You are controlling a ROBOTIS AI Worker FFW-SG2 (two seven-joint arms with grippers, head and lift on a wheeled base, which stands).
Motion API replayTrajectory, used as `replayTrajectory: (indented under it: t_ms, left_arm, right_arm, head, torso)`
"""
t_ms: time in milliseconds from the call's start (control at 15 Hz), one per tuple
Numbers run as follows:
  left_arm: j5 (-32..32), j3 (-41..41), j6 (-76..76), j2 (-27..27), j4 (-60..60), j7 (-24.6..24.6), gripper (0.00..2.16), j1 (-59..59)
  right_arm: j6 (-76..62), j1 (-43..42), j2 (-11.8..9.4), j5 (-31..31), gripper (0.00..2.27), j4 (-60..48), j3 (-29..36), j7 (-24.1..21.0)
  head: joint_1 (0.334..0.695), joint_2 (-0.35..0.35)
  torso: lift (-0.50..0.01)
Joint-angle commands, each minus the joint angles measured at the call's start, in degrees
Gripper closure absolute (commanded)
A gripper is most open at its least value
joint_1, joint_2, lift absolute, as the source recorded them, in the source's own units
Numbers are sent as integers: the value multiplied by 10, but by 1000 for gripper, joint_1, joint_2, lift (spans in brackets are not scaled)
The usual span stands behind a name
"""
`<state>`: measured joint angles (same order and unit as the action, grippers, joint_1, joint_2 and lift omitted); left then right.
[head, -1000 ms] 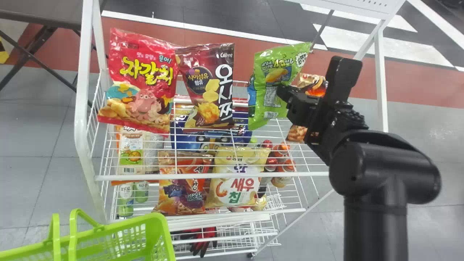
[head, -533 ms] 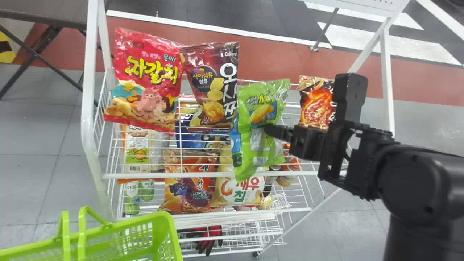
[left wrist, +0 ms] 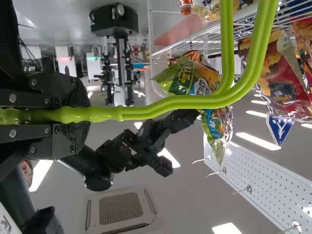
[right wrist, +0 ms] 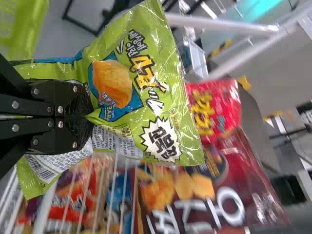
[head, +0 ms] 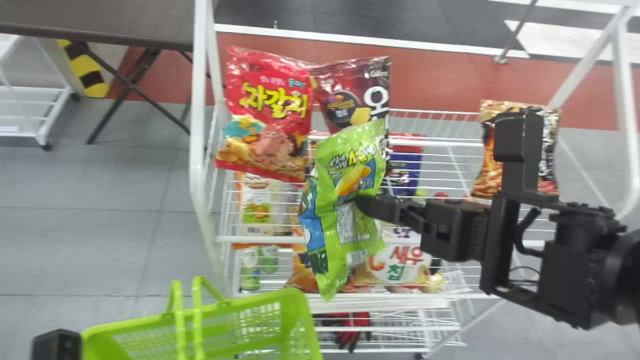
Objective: Hold basket handle with left hand then pick Gkobukchip with right hand and place into basket
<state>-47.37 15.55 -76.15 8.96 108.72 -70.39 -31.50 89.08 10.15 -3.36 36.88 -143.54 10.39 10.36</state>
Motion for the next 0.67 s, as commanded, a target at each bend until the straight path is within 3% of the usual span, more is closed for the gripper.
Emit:
replayTrajectory:
  t_ms: [0,600]
  left_arm:
    - [-1,0,-1,0,0,0,2155,2]
    - [-8,4,-3,2,-2,-2,2155,4]
  right_arm:
    - [10,15,1,7,2243,5,-44,1]
    - [10,33,7,-5,2226,147,-185,20]
  head:
    - [695,-32]
    - [695,268]
  torso:
    - [0]
    - [0]
